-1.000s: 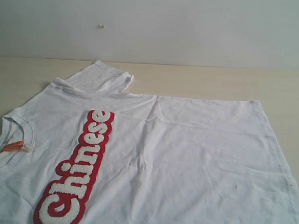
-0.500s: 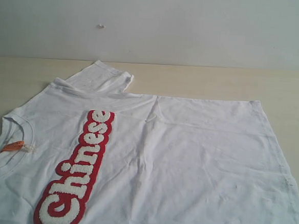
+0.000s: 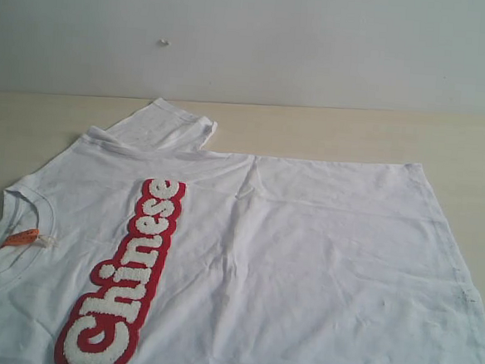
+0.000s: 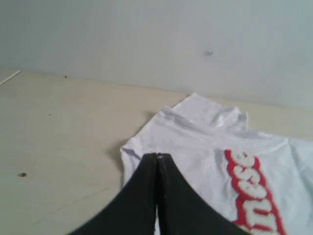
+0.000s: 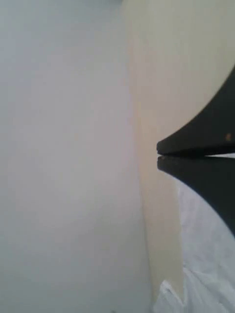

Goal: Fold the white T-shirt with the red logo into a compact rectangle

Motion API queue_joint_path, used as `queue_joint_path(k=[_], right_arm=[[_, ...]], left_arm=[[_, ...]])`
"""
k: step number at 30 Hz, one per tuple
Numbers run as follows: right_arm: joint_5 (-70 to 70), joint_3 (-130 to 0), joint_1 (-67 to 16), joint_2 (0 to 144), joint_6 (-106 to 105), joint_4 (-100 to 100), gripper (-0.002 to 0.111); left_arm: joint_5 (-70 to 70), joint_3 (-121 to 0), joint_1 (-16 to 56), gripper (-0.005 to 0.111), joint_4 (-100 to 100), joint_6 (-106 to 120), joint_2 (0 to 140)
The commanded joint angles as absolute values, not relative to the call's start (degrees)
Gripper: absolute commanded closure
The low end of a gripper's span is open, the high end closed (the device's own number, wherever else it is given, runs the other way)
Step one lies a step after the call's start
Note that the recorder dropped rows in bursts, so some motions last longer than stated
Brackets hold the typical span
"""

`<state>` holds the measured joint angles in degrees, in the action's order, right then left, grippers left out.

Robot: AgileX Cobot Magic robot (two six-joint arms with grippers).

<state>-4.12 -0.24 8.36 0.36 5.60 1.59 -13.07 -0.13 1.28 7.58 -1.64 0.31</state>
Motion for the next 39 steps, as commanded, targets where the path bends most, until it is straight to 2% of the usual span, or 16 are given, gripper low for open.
queue_joint_path(k=[1,12,21,29,36,39], right_arm=[[2.86,0.00,8.18,0.00,15.88,1.53,0.108],[6.60,0.00,8.18,0.00,31.25,2.73,0.108],[12.51,0.00,8.18,0.00,33.61,4.55,0.108],[10.80,-7.60,8.18,0.00,29.49,1.55,0.108],[-8.67,-21.74,8.18,3.78,15.38,0.87,0.108],[-12.82,-26.94,7.61,7.15,9.83,0.87,0.108]], left_arm=[[-6.82,0.00,1.10,0.107,19.08,-7.29,0.00],[-4.13,0.00,1.10,0.107,25.60,-8.12,0.00],[-7.38,-0.44,1.10,0.107,31.53,-8.20,0.00],[-16.22,-13.67,1.10,0.107,31.72,-3.25,0.81],[-25.58,-28.23,1.10,0.107,31.72,6.18,13.31],[-29.97,-34.81,1.10,0.107,31.72,11.42,20.40]])
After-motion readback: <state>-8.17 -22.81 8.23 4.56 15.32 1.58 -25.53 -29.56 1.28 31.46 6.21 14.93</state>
